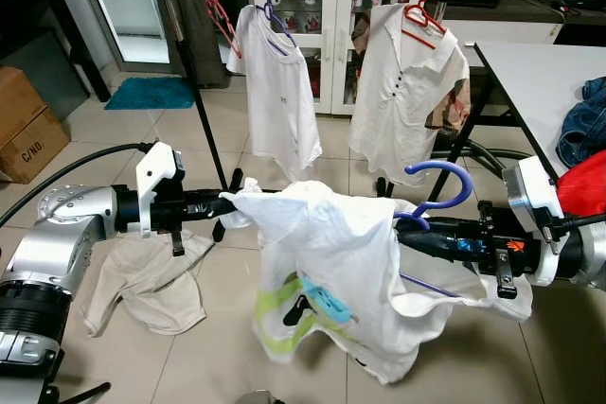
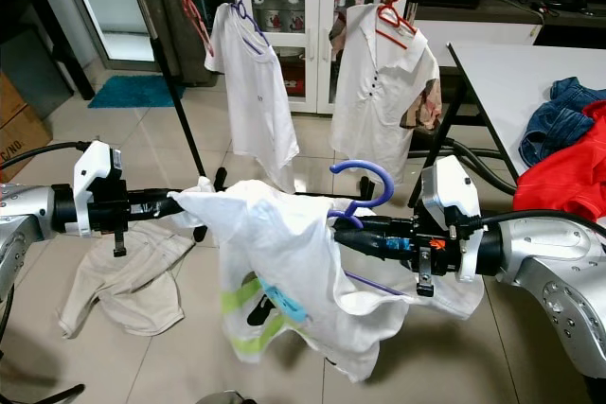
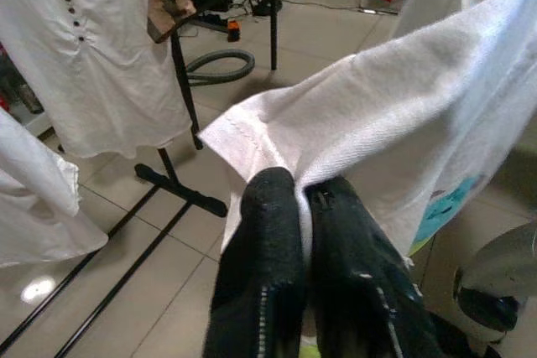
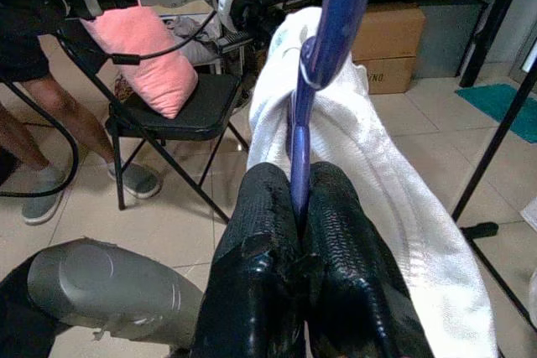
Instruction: Hang hanger
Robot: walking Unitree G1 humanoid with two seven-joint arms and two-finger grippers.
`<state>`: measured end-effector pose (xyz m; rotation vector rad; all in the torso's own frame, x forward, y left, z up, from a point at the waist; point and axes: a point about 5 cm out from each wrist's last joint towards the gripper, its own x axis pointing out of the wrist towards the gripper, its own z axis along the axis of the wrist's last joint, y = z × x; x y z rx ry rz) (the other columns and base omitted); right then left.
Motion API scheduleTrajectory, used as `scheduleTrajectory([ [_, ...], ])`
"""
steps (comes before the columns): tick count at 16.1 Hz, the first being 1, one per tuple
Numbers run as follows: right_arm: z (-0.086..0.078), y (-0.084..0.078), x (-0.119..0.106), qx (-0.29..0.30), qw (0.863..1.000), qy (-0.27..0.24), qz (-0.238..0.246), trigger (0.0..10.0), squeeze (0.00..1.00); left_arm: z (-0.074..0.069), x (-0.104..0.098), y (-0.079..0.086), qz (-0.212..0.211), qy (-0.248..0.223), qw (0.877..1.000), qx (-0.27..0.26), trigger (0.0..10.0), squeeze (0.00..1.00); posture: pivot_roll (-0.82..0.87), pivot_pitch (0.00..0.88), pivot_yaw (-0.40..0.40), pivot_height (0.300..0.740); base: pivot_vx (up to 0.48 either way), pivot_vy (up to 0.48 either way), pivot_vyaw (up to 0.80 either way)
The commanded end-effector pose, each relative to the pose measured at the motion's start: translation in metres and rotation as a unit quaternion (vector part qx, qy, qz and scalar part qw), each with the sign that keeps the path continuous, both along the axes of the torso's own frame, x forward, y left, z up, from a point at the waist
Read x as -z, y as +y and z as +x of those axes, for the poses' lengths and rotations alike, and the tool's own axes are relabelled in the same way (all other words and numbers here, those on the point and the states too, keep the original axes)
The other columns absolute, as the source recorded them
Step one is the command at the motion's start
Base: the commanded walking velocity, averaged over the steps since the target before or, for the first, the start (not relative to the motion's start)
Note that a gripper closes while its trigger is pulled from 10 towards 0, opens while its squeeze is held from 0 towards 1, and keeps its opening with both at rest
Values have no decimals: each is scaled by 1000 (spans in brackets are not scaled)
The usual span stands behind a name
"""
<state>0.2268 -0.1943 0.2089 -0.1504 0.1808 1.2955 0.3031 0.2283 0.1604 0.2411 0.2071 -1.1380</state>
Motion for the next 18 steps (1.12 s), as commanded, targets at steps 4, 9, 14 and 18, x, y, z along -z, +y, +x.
scheduleTrajectory([
  [4, 1, -7, -2, 39, 999, -13, 4, 10000, 0, -4, -34, 7, -79, -42, 995, -36, 0, 0, 55, 18, 96, 740, 0, 0, 0],
  [9, 3, -16, 4, 63, 998, -8, 4, 10000, 0, -22, -47, 28, -147, -50, 983, -103, 0, 0, 63, 2, 89, 740, 0, 0, 0],
  [14, 5, -22, -1, 72, 997, -19, 5, 10000, 0, -35, -33, 47, -139, -40, 972, -183, 0, 0, 62, 0, 85, 740, 0, 0, 0],
  [18, 6, -28, -4, 78, 997, -21, 2, 10000, 0, -34, -34, 76, -131, -74, 949, -279, 0, 0, 65, 2, 79, 740, 0, 0, 0],
])
